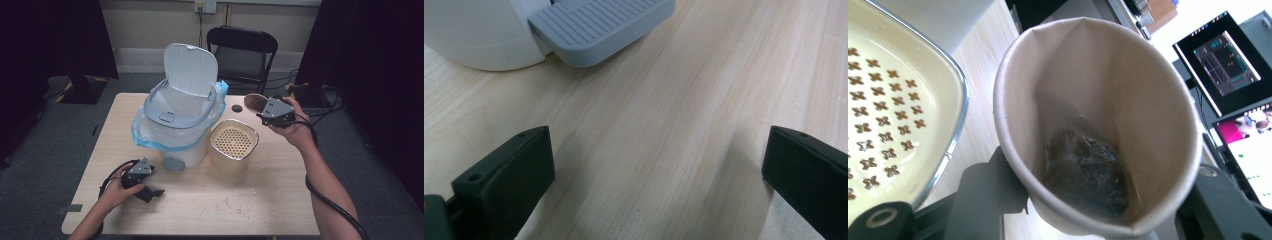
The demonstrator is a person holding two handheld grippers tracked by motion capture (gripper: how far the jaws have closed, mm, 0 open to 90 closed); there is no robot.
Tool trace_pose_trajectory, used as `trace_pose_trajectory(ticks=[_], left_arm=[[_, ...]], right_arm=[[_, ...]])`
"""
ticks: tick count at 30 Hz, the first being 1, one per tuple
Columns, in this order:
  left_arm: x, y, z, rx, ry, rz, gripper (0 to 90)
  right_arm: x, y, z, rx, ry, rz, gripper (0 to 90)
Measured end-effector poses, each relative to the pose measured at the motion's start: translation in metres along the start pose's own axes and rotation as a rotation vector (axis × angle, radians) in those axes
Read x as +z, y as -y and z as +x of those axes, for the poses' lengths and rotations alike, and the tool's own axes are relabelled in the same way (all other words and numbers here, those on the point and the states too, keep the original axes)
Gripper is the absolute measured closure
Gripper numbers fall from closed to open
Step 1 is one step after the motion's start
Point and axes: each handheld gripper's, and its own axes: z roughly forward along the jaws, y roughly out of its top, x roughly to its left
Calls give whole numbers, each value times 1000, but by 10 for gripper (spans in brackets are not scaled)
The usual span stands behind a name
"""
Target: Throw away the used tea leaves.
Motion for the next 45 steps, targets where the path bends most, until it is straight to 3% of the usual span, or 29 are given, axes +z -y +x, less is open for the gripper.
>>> trace_pose_trajectory(ticks=[15, 21, 23, 24, 30, 33, 34, 35, 36, 38, 40, 45], left_arm=[[0, 0, 0, 0, -1, 0, 0], [0, 0, 0, 0, 0, 0, 0], [0, 0, 0, 0, 0, 0, 0], [0, 0, 0, 2, -2, 1, 0], [0, 0, 0, 2, -2, 0, 0], [0, 0, 0, 2, -1, 1, 0], [0, 0, 0, 2, -1, 1, 0], [0, 0, 0, 2, -3, 0, 0], [0, 0, 0, 2, -2, 0, 0], [0, 0, 0, 2, -2, 0, 0], [0, 0, 0, 2, -3, 0, 0], [0, 0, 0, 2, -3, 0, 0]], right_arm=[[-2, -22, 12, -298, 17, 74, 484], [-3, -29, 20, -513, 51, 141, 485], [-3, -29, 21, -522, 52, 137, 487], [-3, -30, 22, -600, 90, 169, 488], [-7, -34, 31, -847, 235, 229, 487], [-8, -37, 37, -1002, 286, 212, 488], [-9, -35, 42, -1044, 337, 219, 488], [-9, -37, 44, -1117, 355, 218, 489], [-10, -39, 45, -1127, 340, 206, 489], [-10, -41, 49, -1180, 356, 204, 489], [-11, -42, 49, -1204, 347, 204, 489], [-13, -43, 51, -1255, 380, 203, 488]])
